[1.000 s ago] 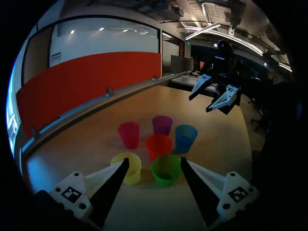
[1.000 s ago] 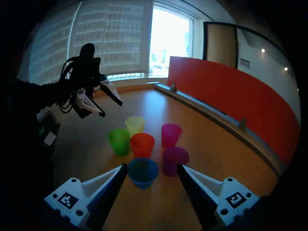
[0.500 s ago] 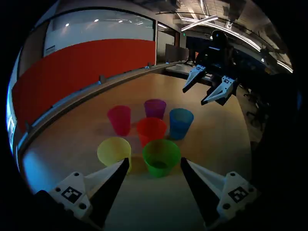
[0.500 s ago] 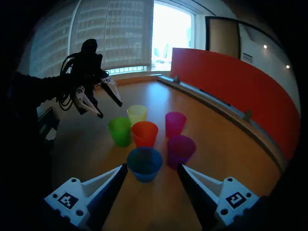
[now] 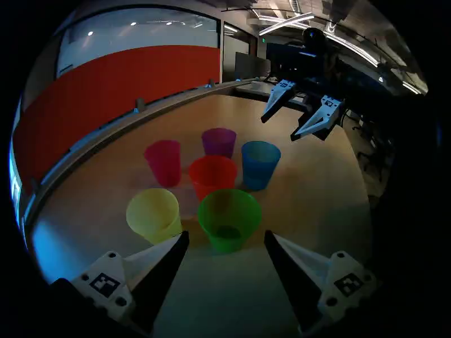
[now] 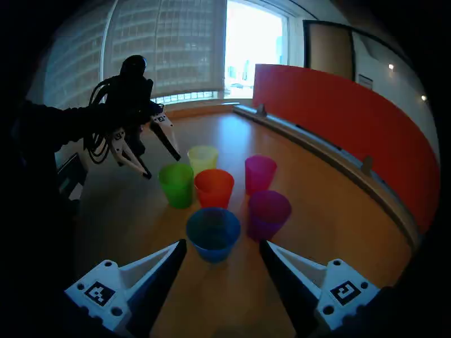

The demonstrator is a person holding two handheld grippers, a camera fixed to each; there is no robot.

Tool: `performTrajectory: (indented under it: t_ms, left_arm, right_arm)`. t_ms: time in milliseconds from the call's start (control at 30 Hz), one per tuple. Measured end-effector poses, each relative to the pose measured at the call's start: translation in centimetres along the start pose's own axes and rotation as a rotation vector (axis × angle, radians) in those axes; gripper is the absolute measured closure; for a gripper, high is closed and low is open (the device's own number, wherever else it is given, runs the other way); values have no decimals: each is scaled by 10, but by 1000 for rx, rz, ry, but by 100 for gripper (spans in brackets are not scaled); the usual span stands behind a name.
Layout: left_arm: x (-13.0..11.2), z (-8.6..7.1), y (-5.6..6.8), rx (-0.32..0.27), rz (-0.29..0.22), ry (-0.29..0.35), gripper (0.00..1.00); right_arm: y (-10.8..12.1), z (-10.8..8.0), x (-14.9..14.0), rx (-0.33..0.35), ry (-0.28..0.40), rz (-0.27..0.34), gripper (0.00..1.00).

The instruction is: Pour water

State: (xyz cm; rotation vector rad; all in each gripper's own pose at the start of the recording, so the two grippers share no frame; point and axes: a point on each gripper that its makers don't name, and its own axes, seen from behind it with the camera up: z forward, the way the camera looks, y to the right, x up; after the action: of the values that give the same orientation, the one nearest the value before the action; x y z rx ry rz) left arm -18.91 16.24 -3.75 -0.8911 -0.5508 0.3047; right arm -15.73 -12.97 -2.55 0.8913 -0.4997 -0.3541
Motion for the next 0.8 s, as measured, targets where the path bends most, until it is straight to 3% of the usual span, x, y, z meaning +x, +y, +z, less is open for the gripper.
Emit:
performTrajectory:
  t_ms: [800]
  left_arm:
    - [0,39,3,-26,21,-20,1]
  right_arm:
    - [7,1,-5,-5,-6,11,0]
